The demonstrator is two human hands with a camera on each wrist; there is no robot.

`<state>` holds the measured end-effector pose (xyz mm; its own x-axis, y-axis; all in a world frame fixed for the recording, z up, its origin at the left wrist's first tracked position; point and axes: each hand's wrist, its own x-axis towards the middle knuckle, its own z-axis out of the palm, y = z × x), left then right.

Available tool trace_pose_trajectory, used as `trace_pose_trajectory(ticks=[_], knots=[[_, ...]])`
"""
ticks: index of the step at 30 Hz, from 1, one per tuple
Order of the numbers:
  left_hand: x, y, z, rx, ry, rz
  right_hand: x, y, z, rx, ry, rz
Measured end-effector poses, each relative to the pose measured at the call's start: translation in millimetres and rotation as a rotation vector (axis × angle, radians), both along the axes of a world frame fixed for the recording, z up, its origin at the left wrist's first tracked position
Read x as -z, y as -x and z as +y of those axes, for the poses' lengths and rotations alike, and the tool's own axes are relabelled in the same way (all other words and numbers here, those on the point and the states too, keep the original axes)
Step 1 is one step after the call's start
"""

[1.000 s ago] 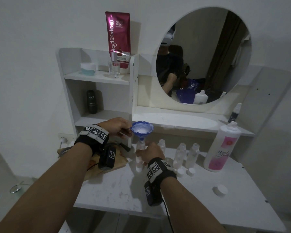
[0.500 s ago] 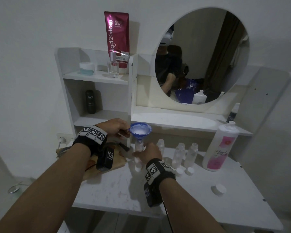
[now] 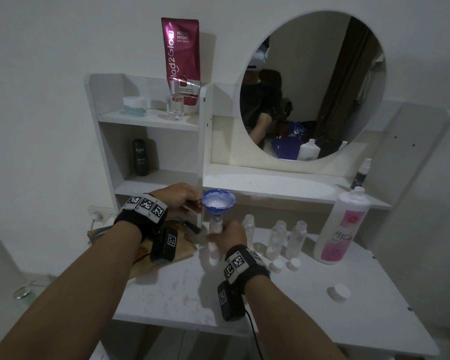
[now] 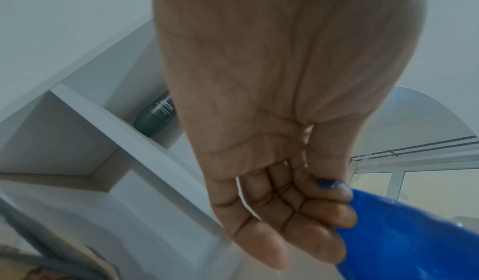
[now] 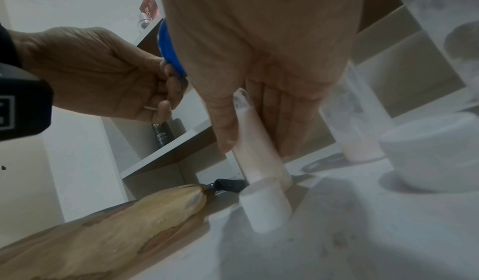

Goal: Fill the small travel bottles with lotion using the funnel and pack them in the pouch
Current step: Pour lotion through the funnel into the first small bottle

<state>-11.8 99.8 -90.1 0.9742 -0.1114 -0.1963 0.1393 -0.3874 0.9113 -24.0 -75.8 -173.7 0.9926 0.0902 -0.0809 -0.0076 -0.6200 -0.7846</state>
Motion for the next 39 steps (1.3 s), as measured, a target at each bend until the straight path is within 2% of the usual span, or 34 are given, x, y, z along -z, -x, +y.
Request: trace_pose_trajectory(ticks=[39], knots=[[1.4, -0.8, -1.1, 0.001, 0.021, -0.004, -2.4, -1.9, -2.2, -0.003, 0.024, 0.016]])
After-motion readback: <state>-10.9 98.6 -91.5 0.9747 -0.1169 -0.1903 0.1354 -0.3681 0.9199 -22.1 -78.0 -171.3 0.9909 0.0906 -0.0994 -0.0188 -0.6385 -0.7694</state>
